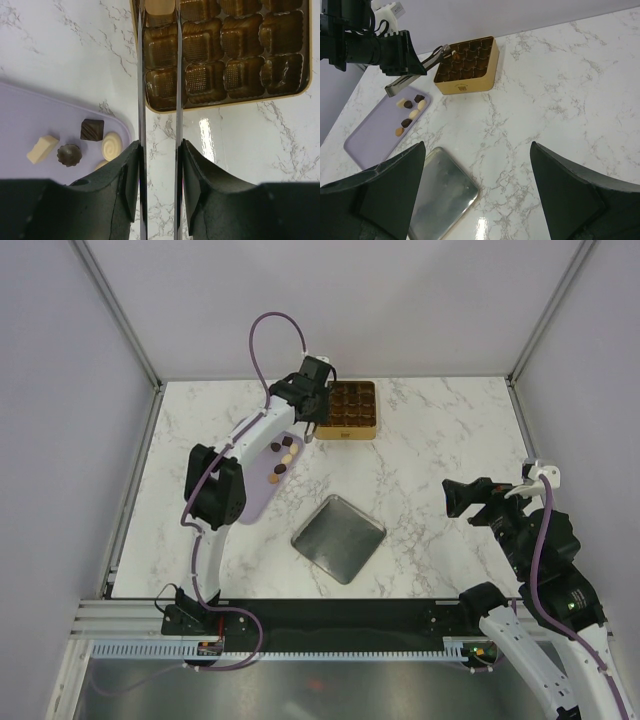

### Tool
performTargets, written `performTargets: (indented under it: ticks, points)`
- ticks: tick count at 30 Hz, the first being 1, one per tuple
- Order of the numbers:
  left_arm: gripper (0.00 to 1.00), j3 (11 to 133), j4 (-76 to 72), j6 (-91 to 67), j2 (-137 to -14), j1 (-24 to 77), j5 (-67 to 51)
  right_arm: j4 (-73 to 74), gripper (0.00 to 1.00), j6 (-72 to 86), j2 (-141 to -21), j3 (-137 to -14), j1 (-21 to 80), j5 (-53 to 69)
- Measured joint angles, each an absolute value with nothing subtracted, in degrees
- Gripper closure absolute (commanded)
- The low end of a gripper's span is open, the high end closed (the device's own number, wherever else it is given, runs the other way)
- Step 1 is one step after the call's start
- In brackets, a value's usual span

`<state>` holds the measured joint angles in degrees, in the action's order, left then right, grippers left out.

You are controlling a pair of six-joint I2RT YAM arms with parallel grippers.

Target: Pack the chocolate

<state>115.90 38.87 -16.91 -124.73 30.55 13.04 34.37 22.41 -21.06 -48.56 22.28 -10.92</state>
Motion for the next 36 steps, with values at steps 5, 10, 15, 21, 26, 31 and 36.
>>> performTargets:
  ticks: [5, 10, 15, 21, 26, 31, 36]
  points:
    - [0.53, 116.7, 38.8, -16.8, -125.9, 29.9, 13.0, 34.4, 0.06, 22.4, -21.1, -48.6, 22.3, -10.9]
    - [0.50, 117.1, 38.7, -16.2, -126.1, 29.7, 12.8, 34.4, 0.06, 22.4, -21.2, -48.6, 22.3, -10.9]
    - [0.50, 117.2, 38.5, -15.7, -125.9, 29.7, 12.5, 34.4, 0.06, 22.4, -21.5, -48.6, 22.3, -10.9]
    - [0.50, 113.0, 38.6, -15.6, -120.6, 29.7, 11.8, 34.4, 0.06, 22.5, -21.5, -48.6, 22.3, -10.9]
    - [0.50, 105.3, 38.8, -15.7, -110.0, 29.7, 11.1, 34.7, 0.06, 22.6, -21.2, -48.6, 22.3, -10.9]
    - [0.50, 97.6, 39.6, -16.5, -101.2, 29.5, 11.6, 35.0, 0.06, 22.8, -20.2, -48.6, 22.3, -10.6]
    - [0.50, 88.6, 41.6, -18.6, -95.7, 27.4, 12.0, 35.2, 0.06, 22.8, -19.2, -48.6, 22.3, -10.4]
